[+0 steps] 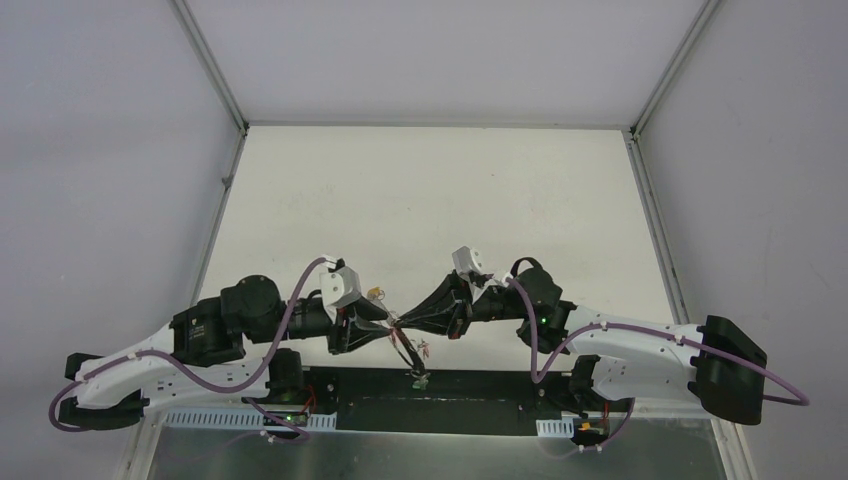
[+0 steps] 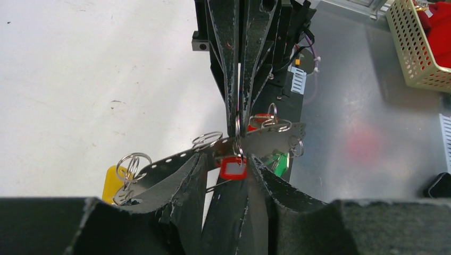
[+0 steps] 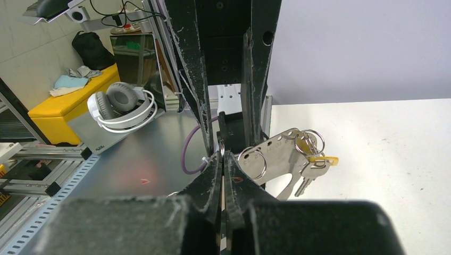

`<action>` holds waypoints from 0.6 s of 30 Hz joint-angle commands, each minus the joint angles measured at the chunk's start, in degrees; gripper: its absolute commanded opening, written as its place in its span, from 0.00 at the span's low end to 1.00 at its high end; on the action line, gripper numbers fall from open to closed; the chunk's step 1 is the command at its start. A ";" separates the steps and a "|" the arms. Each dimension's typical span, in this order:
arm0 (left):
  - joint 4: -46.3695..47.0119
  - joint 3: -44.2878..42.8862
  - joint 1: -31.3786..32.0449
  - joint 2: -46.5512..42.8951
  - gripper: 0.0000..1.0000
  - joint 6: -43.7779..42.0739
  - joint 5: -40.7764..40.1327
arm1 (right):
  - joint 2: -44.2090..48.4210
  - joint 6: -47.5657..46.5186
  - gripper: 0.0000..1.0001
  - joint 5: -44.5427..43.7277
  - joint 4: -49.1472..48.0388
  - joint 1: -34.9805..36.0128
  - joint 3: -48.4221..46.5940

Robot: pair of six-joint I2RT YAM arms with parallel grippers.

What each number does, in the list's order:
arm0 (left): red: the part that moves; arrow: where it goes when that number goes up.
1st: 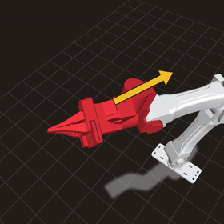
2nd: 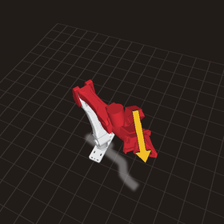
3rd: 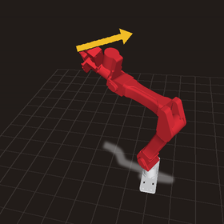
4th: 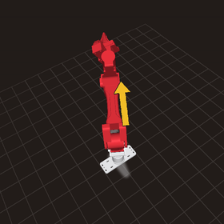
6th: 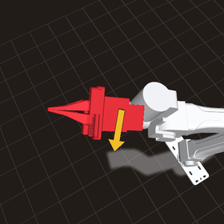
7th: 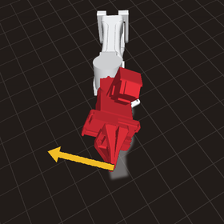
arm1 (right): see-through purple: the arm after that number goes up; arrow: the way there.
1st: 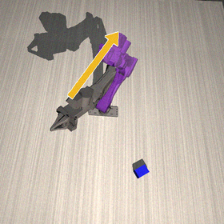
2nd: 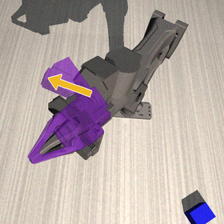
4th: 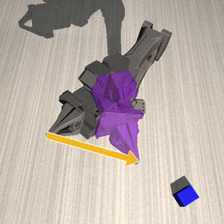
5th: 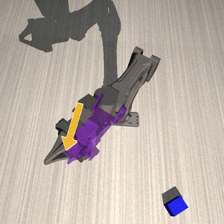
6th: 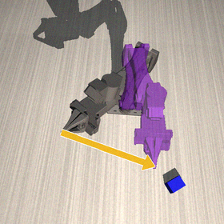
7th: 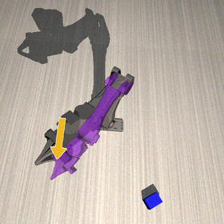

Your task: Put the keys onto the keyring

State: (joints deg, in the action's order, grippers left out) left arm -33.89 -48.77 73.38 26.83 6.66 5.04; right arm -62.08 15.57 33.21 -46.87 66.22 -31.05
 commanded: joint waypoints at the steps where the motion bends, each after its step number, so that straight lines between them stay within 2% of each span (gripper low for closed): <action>1: 5.66 0.04 -0.43 1.95 0.34 0.63 1.55 | 0.47 0.39 0.00 -0.96 -4.98 0.14 0.09; 8: 6.44 -0.19 -0.44 2.86 0.30 0.39 2.47 | 0.56 0.37 0.00 -1.07 -4.98 0.15 0.20; 11: 6.59 -0.10 -0.39 2.78 0.23 0.62 2.61 | 0.56 0.48 0.00 -1.06 -4.98 0.12 0.20; 15: 6.52 -0.05 -0.39 2.69 0.02 0.61 2.62 | 0.56 0.57 0.00 -1.05 -5.07 0.14 0.20; 18: 6.09 -0.09 -0.44 2.82 0.00 0.98 2.79 | 0.47 0.68 0.00 -1.14 -5.07 0.19 0.22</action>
State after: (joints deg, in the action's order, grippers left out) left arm -30.33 -48.77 73.38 29.56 7.05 6.57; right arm -62.11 15.57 32.75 -46.94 66.22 -30.20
